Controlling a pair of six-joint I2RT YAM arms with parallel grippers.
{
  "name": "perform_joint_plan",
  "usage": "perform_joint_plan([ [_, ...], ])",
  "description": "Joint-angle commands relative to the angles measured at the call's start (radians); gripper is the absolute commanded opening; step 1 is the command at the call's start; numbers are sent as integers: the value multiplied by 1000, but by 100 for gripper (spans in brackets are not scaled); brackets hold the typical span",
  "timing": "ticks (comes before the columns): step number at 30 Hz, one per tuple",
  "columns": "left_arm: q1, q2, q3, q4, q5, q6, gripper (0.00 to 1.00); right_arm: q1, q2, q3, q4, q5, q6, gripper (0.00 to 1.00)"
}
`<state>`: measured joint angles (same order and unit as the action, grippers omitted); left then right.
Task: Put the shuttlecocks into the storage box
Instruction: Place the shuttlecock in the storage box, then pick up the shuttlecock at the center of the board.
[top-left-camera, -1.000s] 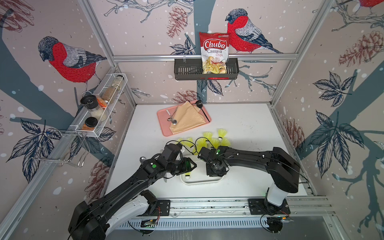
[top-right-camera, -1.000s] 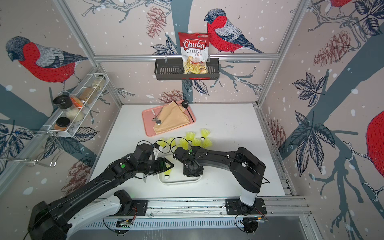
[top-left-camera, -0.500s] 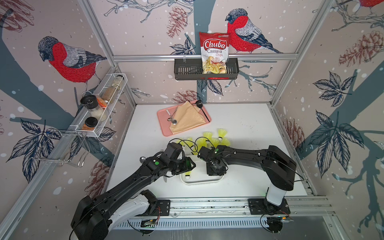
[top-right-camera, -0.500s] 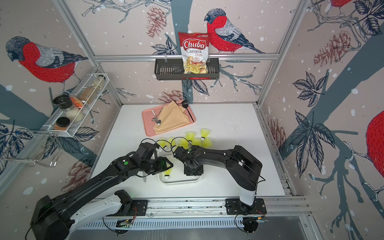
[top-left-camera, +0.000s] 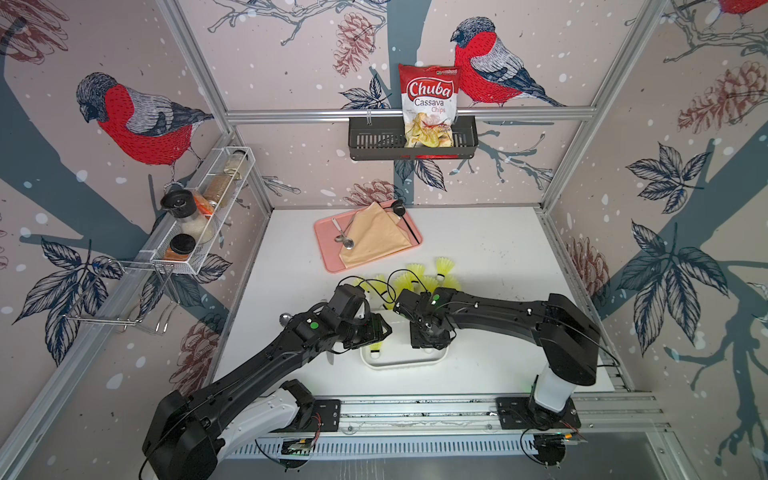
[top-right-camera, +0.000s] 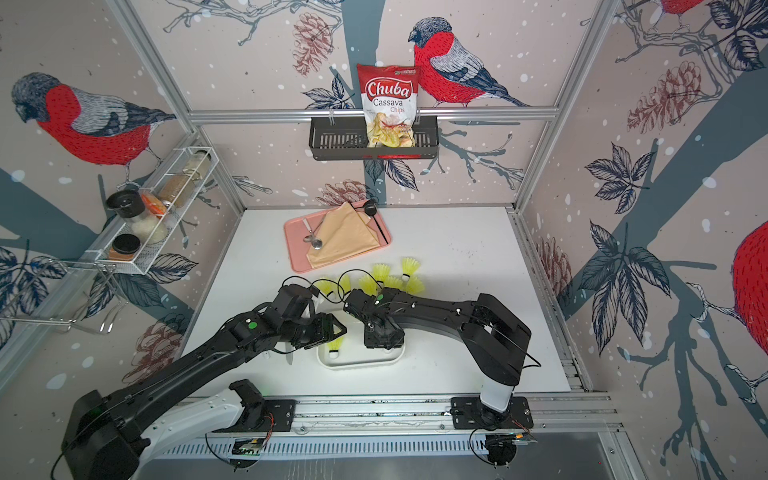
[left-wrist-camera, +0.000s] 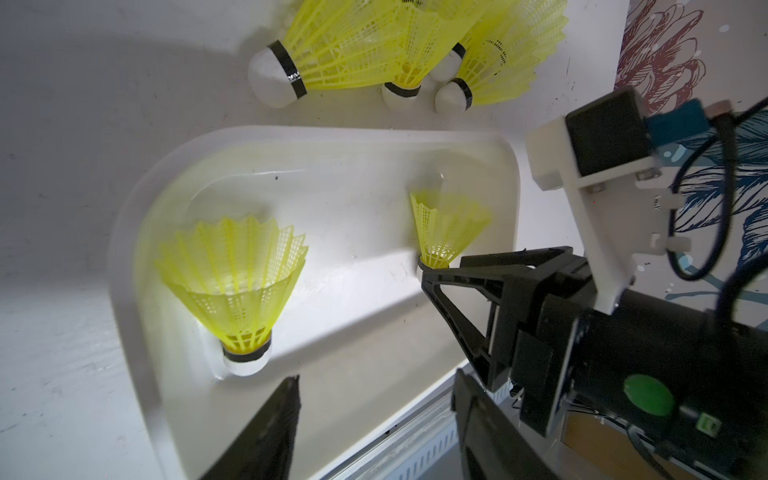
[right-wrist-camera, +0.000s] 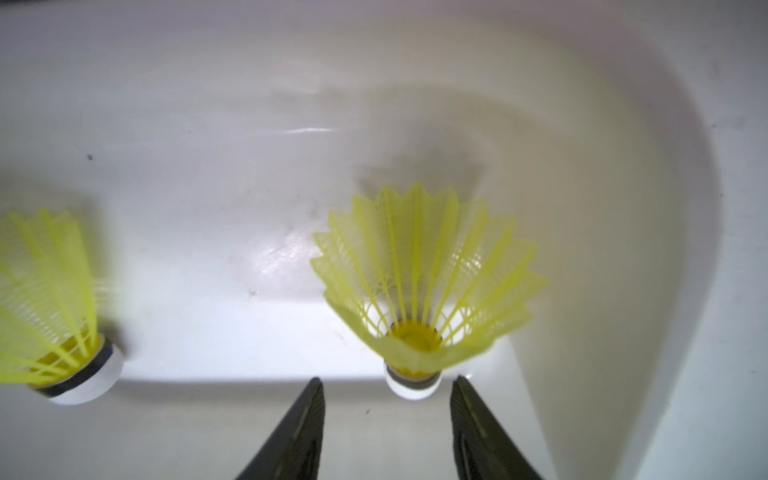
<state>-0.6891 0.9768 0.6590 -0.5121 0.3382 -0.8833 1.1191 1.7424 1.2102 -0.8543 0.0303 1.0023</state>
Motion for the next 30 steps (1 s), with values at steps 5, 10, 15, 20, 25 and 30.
perform_joint_plan([
  [5, 2, -69, 54, 35, 12, 6, 61, -6, -42, 30, -74, 41, 31, 54],
  [10, 2, -96, 112, 20, -24, -15, 61, -20, -66, 65, -104, 56, 33, 56],
  [15, 29, -75, 219, -56, -74, -16, 61, -38, -104, 120, -143, 78, 34, 57],
  [20, 111, -15, 295, -134, -69, -2, 57, -89, -143, 212, -143, 102, -14, 57],
  [25, 226, 73, 322, -188, -74, 20, 57, -180, -136, 306, -70, 51, -130, 59],
  [30, 296, 141, 228, -81, -113, -3, 56, -270, -44, 390, 54, -147, -276, 62],
])
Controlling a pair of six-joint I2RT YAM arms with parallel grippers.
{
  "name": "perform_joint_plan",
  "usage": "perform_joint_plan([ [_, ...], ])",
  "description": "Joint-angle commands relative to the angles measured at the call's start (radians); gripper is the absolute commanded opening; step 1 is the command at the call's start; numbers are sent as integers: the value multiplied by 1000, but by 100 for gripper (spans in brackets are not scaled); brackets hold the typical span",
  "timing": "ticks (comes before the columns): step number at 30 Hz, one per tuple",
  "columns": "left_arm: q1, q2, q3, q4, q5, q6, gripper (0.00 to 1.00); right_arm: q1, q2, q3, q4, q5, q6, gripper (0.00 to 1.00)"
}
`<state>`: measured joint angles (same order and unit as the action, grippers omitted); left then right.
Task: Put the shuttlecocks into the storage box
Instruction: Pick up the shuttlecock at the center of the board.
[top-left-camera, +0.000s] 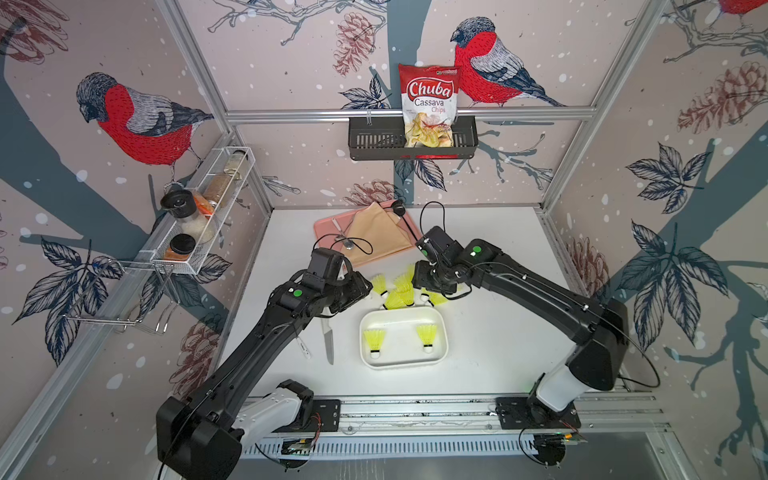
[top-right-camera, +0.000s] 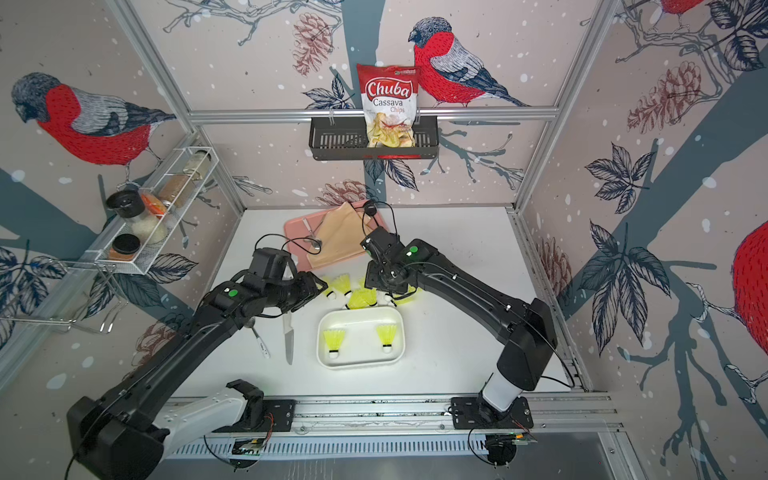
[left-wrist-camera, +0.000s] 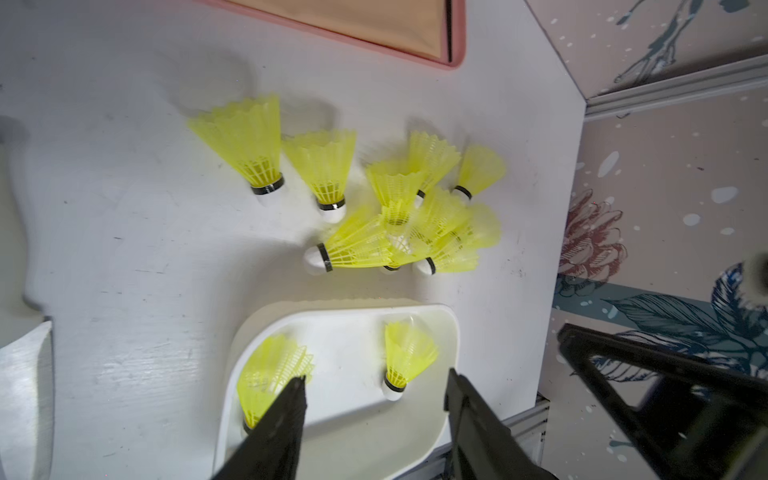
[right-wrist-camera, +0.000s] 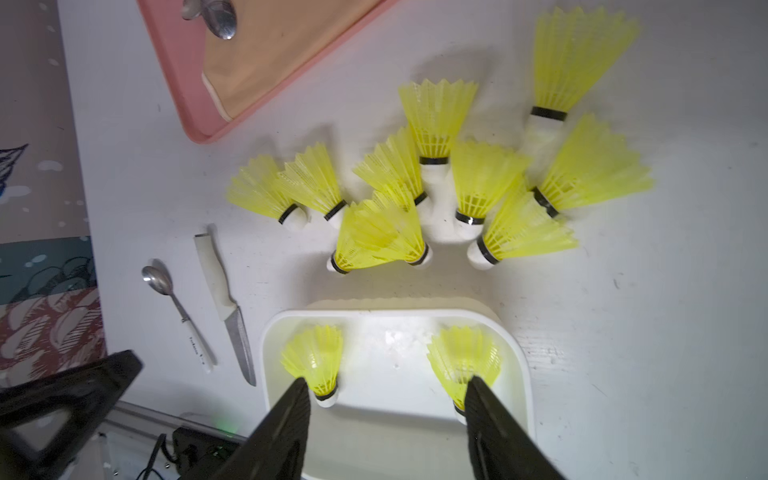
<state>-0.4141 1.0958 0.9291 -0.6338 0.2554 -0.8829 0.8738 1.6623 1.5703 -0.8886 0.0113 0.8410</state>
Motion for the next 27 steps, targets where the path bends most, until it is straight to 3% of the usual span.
perform_joint_plan([
  [1, 30, 37, -64, 74, -27, -12, 55, -38, 55, 37, 112, -169, -138, 63],
  [12, 66, 279, -141, 298, -14, -21, 51, -109, 280, 81, 285, -425, -230, 63],
  [27, 66, 465, -101, 380, -58, 0, 45, -146, 399, 113, 325, -492, -223, 62],
])
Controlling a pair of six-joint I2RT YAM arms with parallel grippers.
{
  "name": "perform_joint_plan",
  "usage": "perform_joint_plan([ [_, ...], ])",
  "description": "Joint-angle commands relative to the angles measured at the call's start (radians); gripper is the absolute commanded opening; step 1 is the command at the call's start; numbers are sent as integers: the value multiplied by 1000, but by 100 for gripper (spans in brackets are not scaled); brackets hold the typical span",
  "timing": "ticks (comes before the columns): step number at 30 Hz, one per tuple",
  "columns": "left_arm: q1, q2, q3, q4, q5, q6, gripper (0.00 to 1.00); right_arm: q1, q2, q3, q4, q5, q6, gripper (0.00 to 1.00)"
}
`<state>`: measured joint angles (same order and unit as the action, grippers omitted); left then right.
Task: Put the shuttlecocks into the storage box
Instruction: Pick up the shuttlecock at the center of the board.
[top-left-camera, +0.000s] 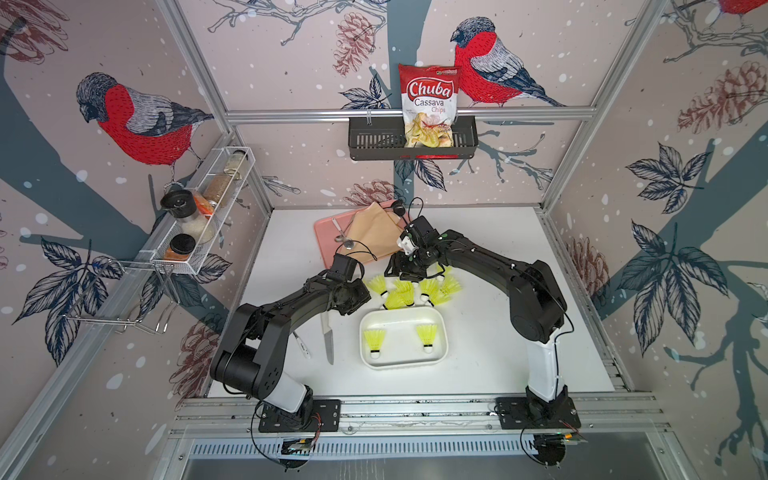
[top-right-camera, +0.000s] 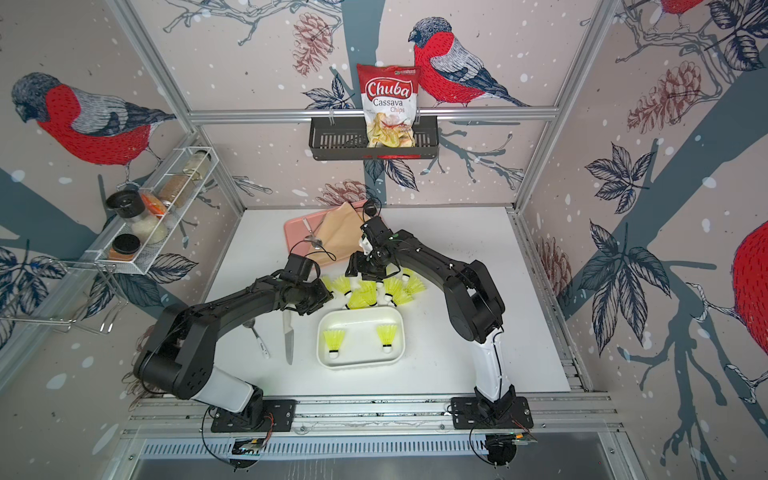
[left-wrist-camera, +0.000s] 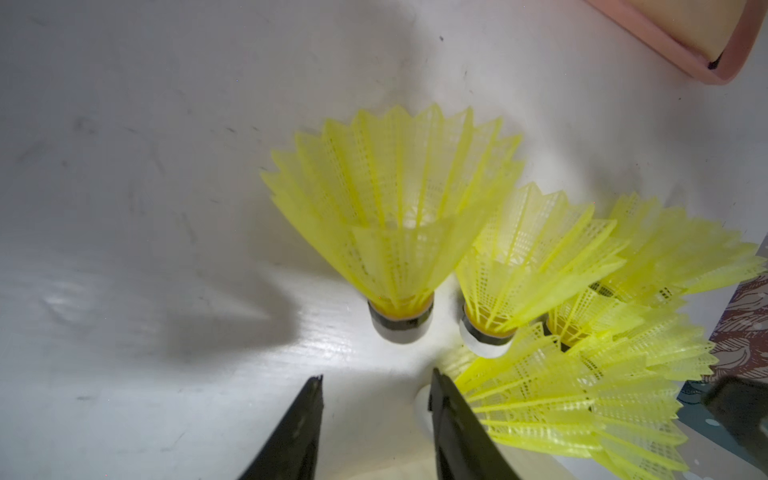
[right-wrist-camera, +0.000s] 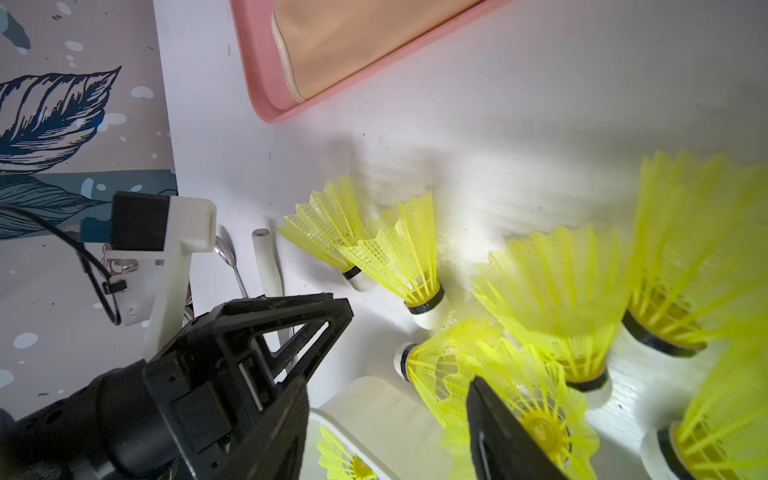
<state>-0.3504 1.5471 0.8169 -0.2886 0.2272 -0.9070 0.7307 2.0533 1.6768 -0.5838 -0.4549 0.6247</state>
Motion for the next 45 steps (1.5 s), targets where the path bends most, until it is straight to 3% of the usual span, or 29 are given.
perform_joint_plan([
  [1, 2, 22, 14, 41, -29, 25, 45, -3, 8, 7, 21, -29, -6, 62],
  [9, 2, 60, 39, 39, -44, 41, 50, -1, 11, -1, 22, -34, -3, 62],
  [16, 1, 98, 63, 43, -49, 54, 48, -1, 18, -7, 30, -46, 4, 62],
  [24, 2, 131, 78, 36, -75, 82, 40, -2, 18, -8, 25, -44, 7, 62],
  [32, 1, 128, 80, 17, -102, 115, 17, -1, 13, -8, 22, -42, 7, 61],
  [38, -8, 47, 88, -50, -131, 132, 14, 7, -36, -8, 25, -7, 4, 60],
  [45, -100, -135, 174, -299, -103, 160, 13, 26, -215, -49, -64, 74, -11, 60],
])
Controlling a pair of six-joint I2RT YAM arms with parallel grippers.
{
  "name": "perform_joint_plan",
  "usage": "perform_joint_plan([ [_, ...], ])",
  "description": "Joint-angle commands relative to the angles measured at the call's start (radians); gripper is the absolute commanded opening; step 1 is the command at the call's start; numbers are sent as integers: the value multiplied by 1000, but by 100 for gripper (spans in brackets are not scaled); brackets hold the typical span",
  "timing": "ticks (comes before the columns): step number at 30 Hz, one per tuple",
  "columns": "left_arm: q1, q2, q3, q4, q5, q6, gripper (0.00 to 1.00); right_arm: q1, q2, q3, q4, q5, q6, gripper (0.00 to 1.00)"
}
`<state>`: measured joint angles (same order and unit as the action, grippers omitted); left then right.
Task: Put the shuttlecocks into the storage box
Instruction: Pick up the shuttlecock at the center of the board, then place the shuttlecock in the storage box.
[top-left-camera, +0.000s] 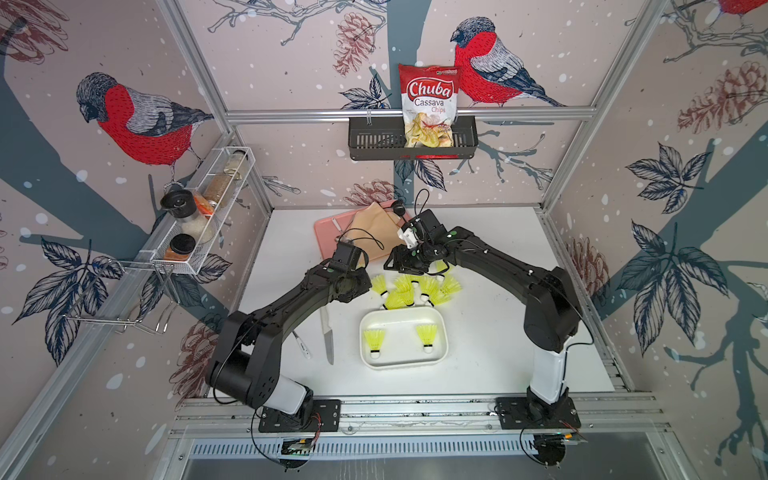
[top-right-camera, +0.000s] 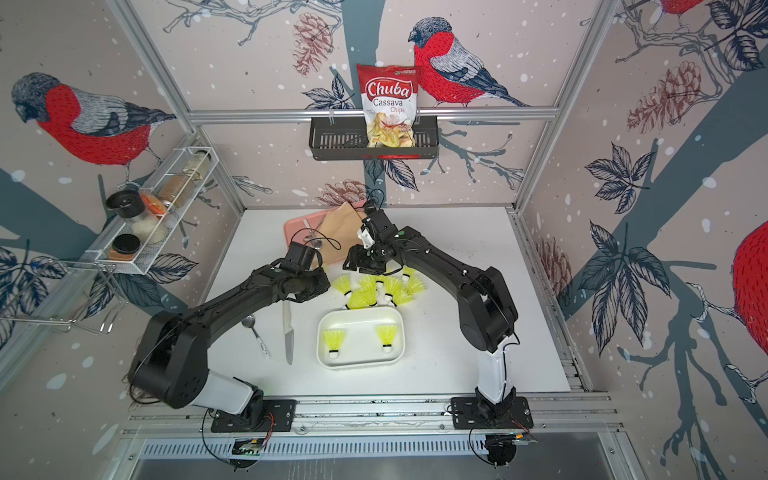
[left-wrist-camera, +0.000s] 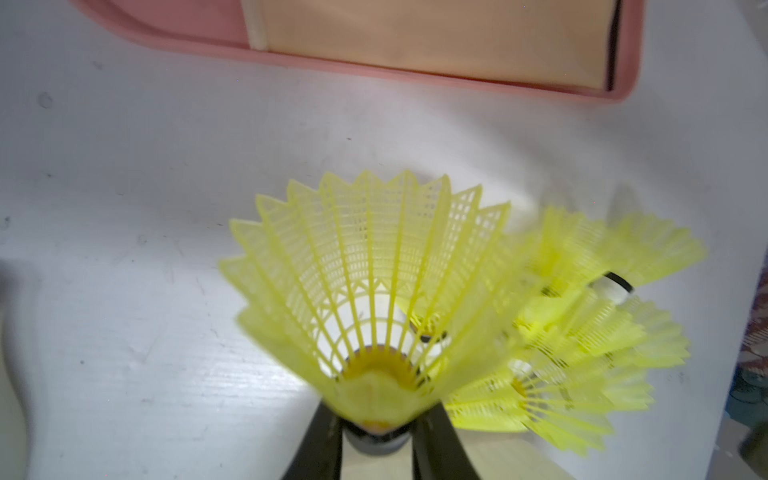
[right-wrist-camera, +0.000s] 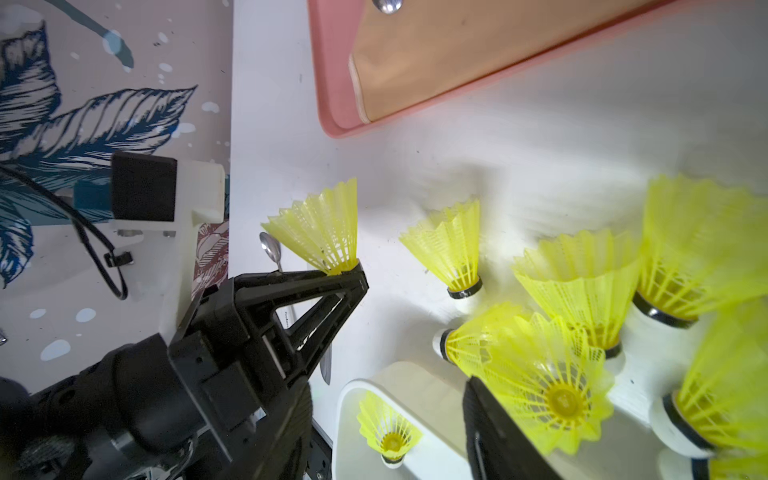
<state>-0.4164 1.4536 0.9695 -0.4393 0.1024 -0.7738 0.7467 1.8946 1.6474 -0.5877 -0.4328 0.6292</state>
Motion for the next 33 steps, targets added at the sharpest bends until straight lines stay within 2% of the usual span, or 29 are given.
perform_joint_plan([
  [1, -63, -66, 22, -188, 34, 21, 12, 16, -94, -50, -75, 63, -19, 60],
  [5, -209, -171, -4, -266, 64, -58, 9, 59, -276, -240, -80, 91, 6, 60],
  [9, -360, -242, -77, -271, 63, -157, 9, 108, -434, -417, -80, 104, 48, 61],
  [13, -508, -252, -137, -245, 28, -255, 8, 142, -545, -567, -61, 91, 88, 62],
  [16, -574, -223, -154, -227, 6, -296, 7, 151, -578, -640, -44, 85, 90, 61],
  [22, -603, -170, -170, -173, -5, -341, 8, 151, -576, -674, -39, 74, 76, 62],
  [33, -604, -68, -131, -173, -63, -323, 8, 135, -540, -696, 29, 59, 108, 61],
])
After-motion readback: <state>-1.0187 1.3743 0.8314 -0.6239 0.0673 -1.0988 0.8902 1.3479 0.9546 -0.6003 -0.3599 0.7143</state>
